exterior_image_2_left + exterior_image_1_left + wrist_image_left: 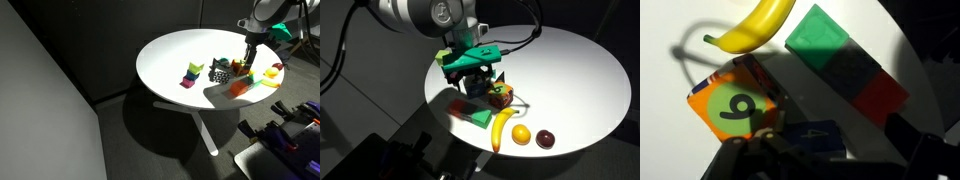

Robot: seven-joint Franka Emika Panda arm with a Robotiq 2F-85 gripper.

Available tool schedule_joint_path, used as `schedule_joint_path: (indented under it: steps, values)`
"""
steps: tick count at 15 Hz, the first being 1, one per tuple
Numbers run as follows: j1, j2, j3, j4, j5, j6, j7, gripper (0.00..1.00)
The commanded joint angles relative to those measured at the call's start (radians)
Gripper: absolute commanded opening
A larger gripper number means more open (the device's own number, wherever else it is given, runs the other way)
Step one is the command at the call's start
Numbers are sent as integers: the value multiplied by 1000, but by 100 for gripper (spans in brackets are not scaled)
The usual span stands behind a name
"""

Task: Pick up the square plush toy on the left and put it on top of the square push toy in the middle

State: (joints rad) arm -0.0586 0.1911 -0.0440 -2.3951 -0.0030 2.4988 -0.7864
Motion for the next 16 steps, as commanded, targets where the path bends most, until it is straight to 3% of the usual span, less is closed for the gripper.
schedule_joint_path:
  steps: [1, 16]
  values:
    - [-46, 35, 35, 26, 57, 17, -79, 100]
    - [-62, 138, 87, 85, 55, 71, -74, 100]
